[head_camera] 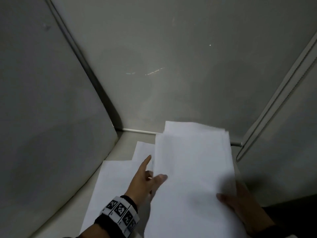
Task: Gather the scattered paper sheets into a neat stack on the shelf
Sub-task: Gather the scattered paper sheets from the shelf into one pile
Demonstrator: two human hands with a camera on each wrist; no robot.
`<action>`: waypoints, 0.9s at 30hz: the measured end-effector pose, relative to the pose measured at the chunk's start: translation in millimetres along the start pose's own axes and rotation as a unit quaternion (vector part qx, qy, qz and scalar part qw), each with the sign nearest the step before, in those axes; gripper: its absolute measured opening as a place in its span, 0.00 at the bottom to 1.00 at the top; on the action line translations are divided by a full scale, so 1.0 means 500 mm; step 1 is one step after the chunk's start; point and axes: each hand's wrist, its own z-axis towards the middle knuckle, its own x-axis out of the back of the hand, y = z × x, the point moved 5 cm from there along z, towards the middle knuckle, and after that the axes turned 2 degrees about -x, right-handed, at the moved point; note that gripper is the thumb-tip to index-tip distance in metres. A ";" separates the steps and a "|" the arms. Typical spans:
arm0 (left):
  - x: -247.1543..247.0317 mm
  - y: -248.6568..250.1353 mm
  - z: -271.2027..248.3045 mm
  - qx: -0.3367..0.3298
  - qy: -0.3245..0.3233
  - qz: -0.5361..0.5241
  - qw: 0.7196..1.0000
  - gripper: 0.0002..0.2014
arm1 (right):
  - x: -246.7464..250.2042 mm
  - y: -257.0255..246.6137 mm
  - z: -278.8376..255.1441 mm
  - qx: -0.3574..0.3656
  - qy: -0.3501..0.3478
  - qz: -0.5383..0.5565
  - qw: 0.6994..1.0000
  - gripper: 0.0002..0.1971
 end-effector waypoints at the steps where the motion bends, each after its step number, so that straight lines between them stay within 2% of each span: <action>1: 0.027 -0.019 -0.001 0.029 0.046 0.043 0.998 0.26 | 0.075 0.025 0.016 0.019 -0.046 0.103 0.993 0.11; 2: 0.065 -0.046 -0.006 0.077 0.097 0.139 0.983 0.28 | 0.093 0.034 0.007 0.011 -0.020 0.086 0.996 0.11; 4: 0.144 -0.102 -0.033 0.216 0.174 0.333 0.901 0.38 | 0.157 0.036 0.030 0.052 0.044 0.045 0.997 0.10; 5: 0.173 -0.119 -0.056 0.271 0.202 0.372 0.864 0.42 | 0.160 0.038 0.026 0.046 0.042 0.046 0.997 0.09; 7: 0.204 -0.136 -0.090 0.301 0.252 0.395 0.830 0.40 | 0.184 0.053 0.034 0.041 0.037 0.104 0.993 0.09; 8: 0.214 -0.140 -0.099 0.293 0.273 0.403 0.823 0.37 | 0.200 0.063 0.042 0.048 0.028 0.116 0.992 0.17; 9: 0.223 -0.150 -0.099 0.289 0.276 0.402 0.824 0.37 | 0.212 0.072 0.047 0.035 0.047 0.121 0.991 0.27; 10: 0.237 -0.164 -0.093 0.291 0.266 0.394 0.830 0.41 | 0.222 0.077 0.043 0.033 0.061 0.122 0.990 0.30; 11: 0.248 -0.176 -0.087 0.301 0.240 0.381 0.841 0.48 | 0.223 0.081 0.046 0.028 0.059 0.134 0.989 0.25; 12: 0.260 -0.183 -0.080 0.302 0.222 0.369 0.851 0.54 | 0.226 0.079 0.049 0.024 0.064 0.135 0.988 0.16; 13: 0.274 -0.188 -0.077 0.308 0.211 0.360 0.855 0.56 | 0.228 0.077 0.051 0.023 0.073 0.147 0.986 0.10; 14: 0.283 -0.197 -0.071 0.308 0.201 0.364 0.856 0.56 | 0.230 0.076 0.054 0.027 0.063 0.150 0.986 0.10; 15: 0.287 -0.199 -0.071 0.317 0.184 0.382 0.849 0.56 | 0.230 0.075 0.055 0.024 0.055 0.149 0.987 0.12; 17: 0.299 -0.222 -0.068 0.337 0.170 0.434 0.818 0.58 | 0.233 0.079 0.061 0.017 0.058 0.124 0.991 0.27; 18: 0.301 -0.221 -0.071 0.344 0.169 0.460 0.801 0.61 | 0.234 0.087 0.062 0.007 0.068 0.120 0.990 0.31; 19: 0.300 -0.217 -0.074 0.350 0.160 0.483 0.787 0.62 | 0.232 0.089 0.061 0.008 0.071 0.123 0.990 0.32; 21: 0.301 -0.207 -0.078 0.332 0.155 0.508 0.779 0.59 | 0.228 0.088 0.063 0.006 0.063 0.121 0.991 0.29; 23: 0.305 -0.195 -0.083 0.286 0.146 0.505 0.801 0.49 | 0.225 0.083 0.057 0.013 0.062 0.118 0.991 0.17; 24: 0.311 -0.196 -0.084 0.271 0.136 0.492 0.816 0.46 | 0.222 0.084 0.056 0.017 0.055 0.125 0.990 0.16; 26: 0.326 -0.204 -0.091 0.270 0.112 0.447 0.845 0.44 | 0.219 0.085 0.056 0.017 0.051 0.128 0.990 0.22; 27: 0.334 -0.207 -0.096 0.271 0.108 0.420 0.860 0.42 | 0.219 0.088 0.058 0.016 0.050 0.129 0.990 0.22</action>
